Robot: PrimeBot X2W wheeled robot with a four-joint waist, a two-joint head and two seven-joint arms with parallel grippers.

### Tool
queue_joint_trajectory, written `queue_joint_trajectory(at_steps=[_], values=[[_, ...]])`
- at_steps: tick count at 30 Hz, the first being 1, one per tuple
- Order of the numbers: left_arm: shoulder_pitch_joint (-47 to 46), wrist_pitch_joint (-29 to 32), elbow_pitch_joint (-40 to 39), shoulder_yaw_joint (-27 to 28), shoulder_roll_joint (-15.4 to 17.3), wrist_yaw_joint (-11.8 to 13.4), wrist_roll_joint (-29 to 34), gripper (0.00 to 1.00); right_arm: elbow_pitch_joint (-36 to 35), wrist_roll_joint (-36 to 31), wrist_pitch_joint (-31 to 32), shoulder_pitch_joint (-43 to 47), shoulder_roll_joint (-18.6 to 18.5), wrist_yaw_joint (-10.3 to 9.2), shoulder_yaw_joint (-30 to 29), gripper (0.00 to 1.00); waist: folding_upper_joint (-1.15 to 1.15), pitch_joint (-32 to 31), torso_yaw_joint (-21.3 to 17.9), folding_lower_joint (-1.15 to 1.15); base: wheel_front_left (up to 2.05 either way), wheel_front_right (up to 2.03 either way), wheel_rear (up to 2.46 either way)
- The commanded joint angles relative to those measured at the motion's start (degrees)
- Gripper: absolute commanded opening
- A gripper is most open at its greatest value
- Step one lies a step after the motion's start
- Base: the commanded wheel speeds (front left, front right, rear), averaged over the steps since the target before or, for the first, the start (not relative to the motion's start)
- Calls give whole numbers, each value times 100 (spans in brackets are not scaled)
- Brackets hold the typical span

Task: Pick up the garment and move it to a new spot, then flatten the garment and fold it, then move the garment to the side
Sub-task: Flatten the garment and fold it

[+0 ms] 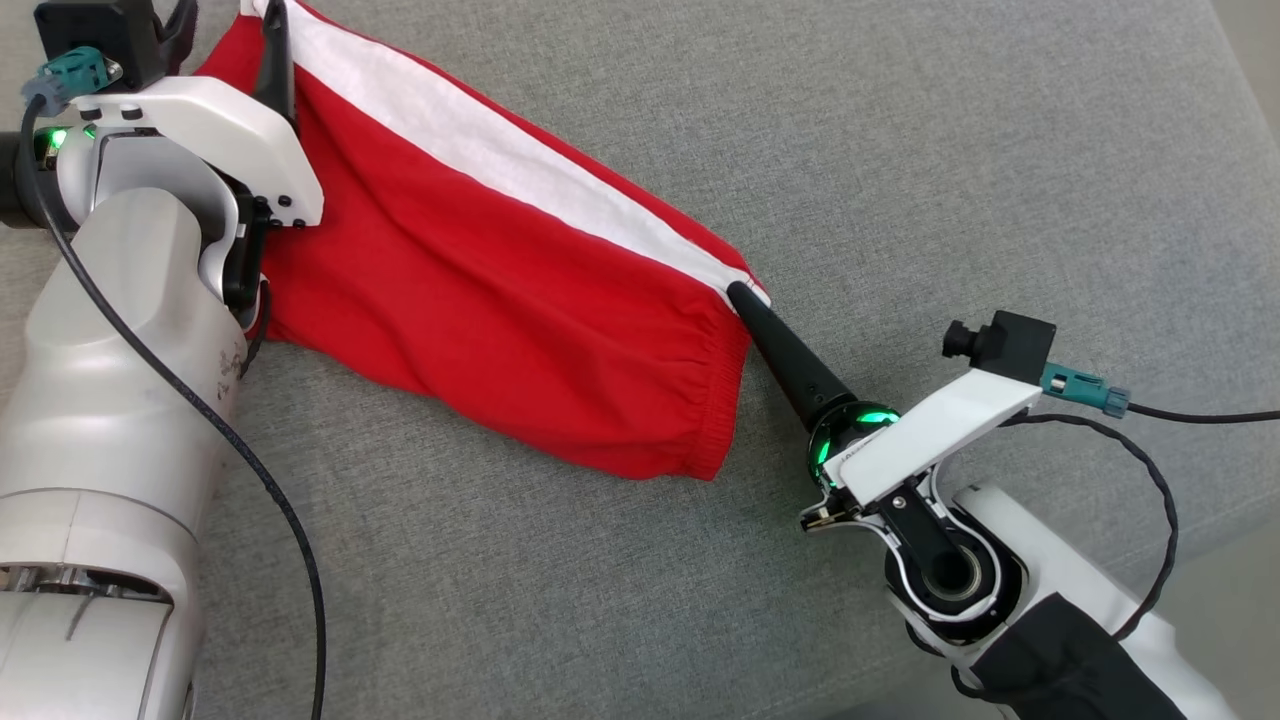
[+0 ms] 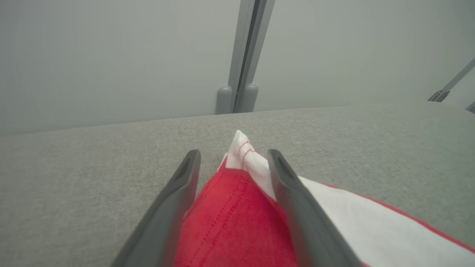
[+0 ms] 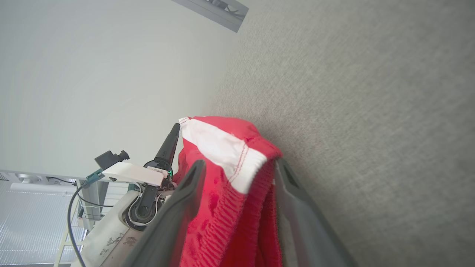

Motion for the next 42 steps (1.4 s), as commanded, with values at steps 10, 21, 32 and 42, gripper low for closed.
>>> queue_joint_trajectory(at_steps=[10,21,32,42], values=[[664,-49,-948,424,0,129,-241,100,87,-278,-318,3,-297,4,-188,100,0,-482,259,0,0,0,0],[2509,-51,-3307,1174,-265,79,114,100,-48,-676,-578,416,-847,4,-397,100,0,-1230,772,0,0,0,0],[4549,-50,-5106,1329,-494,-68,678,100,-51,-1542,-608,1250,-932,4,-793,100,0,-1931,1398,0,0,0,0],[6048,-51,-5778,1080,-506,178,361,100,22,-2242,-609,1978,-686,4,-1018,100,0,-2353,1759,0,0,0,0]])
